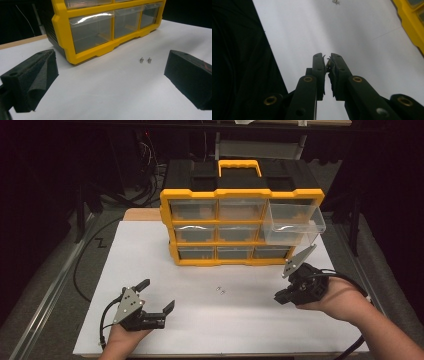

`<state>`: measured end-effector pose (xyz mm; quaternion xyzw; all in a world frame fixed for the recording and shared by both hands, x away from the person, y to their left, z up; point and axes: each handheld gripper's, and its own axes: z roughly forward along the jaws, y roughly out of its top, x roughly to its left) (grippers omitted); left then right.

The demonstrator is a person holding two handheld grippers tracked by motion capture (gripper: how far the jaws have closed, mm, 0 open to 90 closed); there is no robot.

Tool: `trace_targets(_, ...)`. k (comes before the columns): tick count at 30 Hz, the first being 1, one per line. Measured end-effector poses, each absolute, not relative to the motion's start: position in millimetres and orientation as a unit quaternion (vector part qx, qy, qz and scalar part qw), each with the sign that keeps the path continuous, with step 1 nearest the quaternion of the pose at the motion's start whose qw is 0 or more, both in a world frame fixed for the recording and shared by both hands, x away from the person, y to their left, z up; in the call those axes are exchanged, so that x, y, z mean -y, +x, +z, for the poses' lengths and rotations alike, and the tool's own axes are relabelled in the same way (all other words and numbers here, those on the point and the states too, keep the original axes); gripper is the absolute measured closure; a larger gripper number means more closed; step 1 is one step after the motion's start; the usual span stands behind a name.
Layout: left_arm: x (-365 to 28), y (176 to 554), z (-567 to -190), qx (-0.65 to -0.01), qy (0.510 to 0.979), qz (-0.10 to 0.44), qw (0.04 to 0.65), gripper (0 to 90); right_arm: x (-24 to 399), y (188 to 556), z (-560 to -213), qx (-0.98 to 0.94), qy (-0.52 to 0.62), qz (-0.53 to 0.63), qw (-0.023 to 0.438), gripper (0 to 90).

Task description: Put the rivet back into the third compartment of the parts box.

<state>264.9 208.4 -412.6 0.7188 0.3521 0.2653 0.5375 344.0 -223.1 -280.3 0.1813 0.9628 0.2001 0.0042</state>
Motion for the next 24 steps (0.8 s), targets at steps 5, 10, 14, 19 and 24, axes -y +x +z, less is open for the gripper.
trace_targets(5, -208, 265, -413, -0.352, 0.719, 0.265, 0.539, 0.1, 225, 344, -252, -0.964, 0.173, 0.202, 0.003, 84.2)
trace_targets(10, -208, 265, -413, -0.352, 0.718, 0.263, 0.540, 0.1, 225, 346, -226, -0.966, 0.167, 0.198, 0.005, 84.2)
trace_targets(14, -208, 265, -413, -0.351, 0.718, 0.263, 0.540, 0.1, 224, 349, -206, -0.968, 0.166, 0.189, 0.006, 84.2)
trace_targets(19, -208, 265, -413, -0.351, 0.718, 0.262, 0.540, 0.1, 223, 353, -187, -0.968, 0.169, 0.187, 0.010, 84.2)
trace_targets(24, -209, 265, -413, -0.353, 0.717, 0.262, 0.542, 0.1, 222, 358, -160, -0.967, 0.170, 0.188, 0.020, 84.2)
